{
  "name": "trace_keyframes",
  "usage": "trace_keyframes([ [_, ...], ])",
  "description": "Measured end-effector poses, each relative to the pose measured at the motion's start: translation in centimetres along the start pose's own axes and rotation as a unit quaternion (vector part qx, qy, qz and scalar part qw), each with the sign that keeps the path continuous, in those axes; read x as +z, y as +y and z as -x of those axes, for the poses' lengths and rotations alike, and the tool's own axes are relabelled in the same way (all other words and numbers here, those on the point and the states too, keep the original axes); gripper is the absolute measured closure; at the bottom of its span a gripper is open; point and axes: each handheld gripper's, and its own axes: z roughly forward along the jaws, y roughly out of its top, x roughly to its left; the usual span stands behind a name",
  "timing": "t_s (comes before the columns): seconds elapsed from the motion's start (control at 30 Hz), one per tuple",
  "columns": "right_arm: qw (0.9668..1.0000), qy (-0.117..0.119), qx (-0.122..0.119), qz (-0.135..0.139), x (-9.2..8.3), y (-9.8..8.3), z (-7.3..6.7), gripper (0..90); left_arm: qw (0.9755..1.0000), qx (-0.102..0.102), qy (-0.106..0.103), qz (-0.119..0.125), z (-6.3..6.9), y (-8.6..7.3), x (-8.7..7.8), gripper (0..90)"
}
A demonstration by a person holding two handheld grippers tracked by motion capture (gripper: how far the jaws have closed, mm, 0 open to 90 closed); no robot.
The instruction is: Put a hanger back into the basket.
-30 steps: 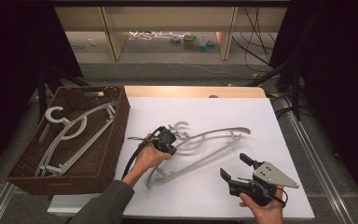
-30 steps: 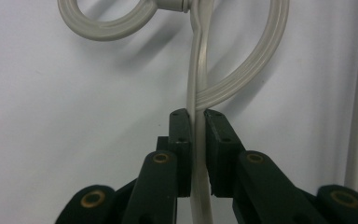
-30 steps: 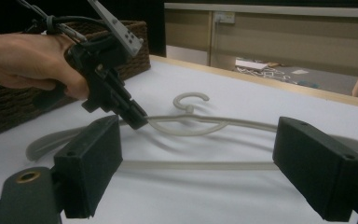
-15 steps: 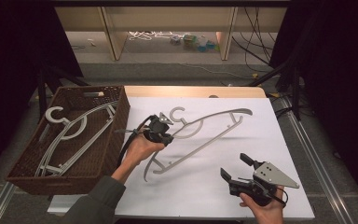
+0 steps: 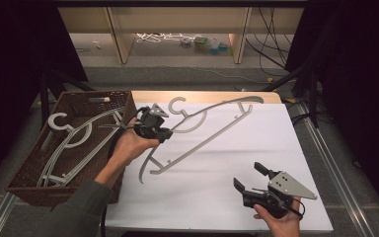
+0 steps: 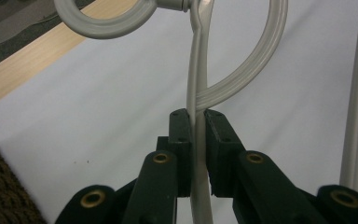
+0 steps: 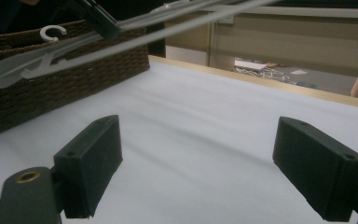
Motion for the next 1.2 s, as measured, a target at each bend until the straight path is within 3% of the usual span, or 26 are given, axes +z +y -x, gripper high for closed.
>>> trace_keyframes([
  [0.17,1.0000,-0.001,0.002,0.002,0.0,0.0,0.0,16.4,0.9997,-0.014,-0.010,0.015,-1.2,-0.1,-2.3,81.8],
  [0.3,1.0000,-0.004,-0.002,0.000,0.0,0.0,0.0,16.4,0.9986,-0.038,-0.024,0.029,-2.5,-0.4,-3.8,81.8],
  [0.47,1.0000,-0.004,-0.001,-0.002,0.0,0.0,0.0,16.3,0.9973,-0.059,-0.032,0.029,-4.0,-1.4,-5.2,81.8],
  [0.57,1.0000,-0.004,-0.001,-0.003,0.0,0.0,0.0,16.3,0.9975,-0.061,-0.023,0.026,-4.8,-1.8,-6.5,81.8],
  [0.73,1.0000,-0.005,0.000,-0.002,0.1,-0.1,0.0,16.3,0.9949,-0.087,-0.029,0.043,-6.5,-3.0,-8.8,81.8],
  [1.2,1.0000,-0.005,0.002,-0.002,0.2,-0.2,0.1,16.2,0.9898,-0.131,0.001,0.056,-10.5,-6.9,-13.6,81.8],
])
